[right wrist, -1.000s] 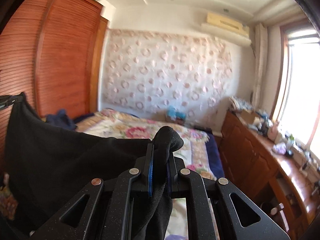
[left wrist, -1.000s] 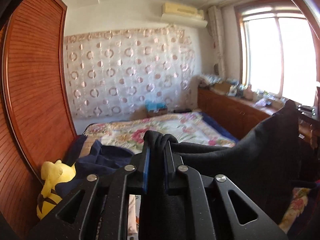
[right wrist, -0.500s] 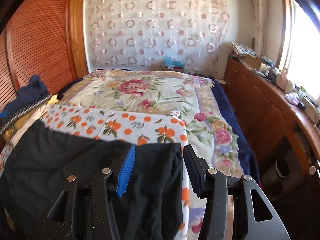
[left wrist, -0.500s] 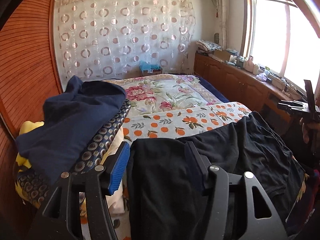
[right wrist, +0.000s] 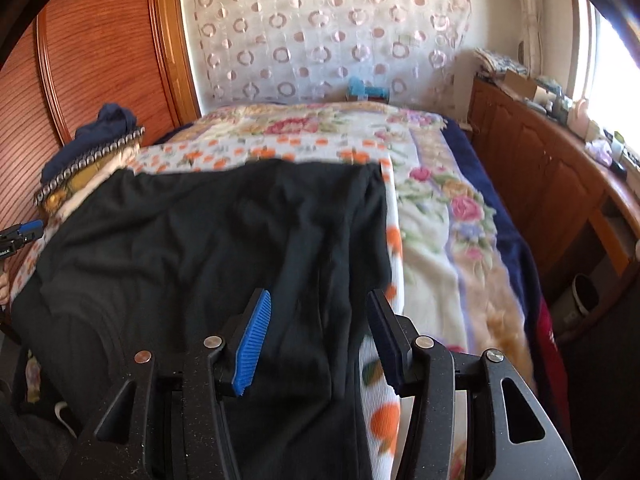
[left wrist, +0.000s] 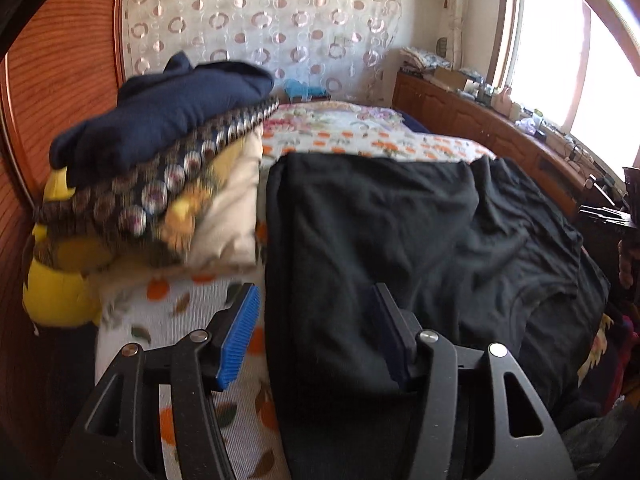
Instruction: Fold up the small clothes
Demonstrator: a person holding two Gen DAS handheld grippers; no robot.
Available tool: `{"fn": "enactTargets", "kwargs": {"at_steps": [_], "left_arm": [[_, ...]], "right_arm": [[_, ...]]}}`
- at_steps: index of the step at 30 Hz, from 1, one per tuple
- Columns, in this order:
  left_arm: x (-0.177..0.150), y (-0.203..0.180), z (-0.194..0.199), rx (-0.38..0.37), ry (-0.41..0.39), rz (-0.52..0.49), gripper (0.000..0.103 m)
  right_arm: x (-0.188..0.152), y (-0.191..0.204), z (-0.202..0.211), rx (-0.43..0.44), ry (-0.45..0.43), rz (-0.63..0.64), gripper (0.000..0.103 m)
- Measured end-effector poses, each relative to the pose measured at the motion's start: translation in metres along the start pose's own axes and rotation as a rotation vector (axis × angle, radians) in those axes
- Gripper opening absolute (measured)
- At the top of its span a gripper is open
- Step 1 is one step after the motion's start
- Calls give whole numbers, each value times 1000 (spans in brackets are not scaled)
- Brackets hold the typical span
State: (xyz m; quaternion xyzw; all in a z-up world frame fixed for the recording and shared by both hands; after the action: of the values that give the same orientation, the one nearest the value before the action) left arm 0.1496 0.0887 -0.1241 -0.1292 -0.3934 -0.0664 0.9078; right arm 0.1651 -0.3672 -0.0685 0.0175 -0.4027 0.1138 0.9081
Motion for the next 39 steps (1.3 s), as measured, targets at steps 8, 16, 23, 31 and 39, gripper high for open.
{"fn": "enactTargets", "kwargs": {"at_steps": [8, 16, 23, 31, 39], "left_arm": [[-29, -1, -1, -48, 30, 65, 53], [-28, -10, -11, -33, 58, 52, 49], [-28, -13, -11, -17, 63, 42, 46], [-24, -15, -17, -2, 75, 28, 46], [-18, -21, -5, 2, 12, 1, 10]], "right_arm": [[-4, -4, -1, -13, 19, -14, 52], [-12, 5, -5, -8, 19, -23, 52], [-21, 13, -12, -7, 10, -4, 46], [-27, 17, -20, -47, 44, 51, 37], [-16, 14, 7, -26, -61, 47, 10]]}}
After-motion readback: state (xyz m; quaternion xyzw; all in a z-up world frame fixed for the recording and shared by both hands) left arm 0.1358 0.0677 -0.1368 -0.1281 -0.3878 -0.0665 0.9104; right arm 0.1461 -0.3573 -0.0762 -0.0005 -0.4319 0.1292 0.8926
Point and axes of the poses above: each gripper's, at about its wrist camera, not at the fingertips, and z roughly against the way its jaws point, y to its left, x to its top, the point moved 4 cm from there along -z, roughly the way its jaws point, and after that the axes turned 8 degrees about -x, right-handed, at the moved point
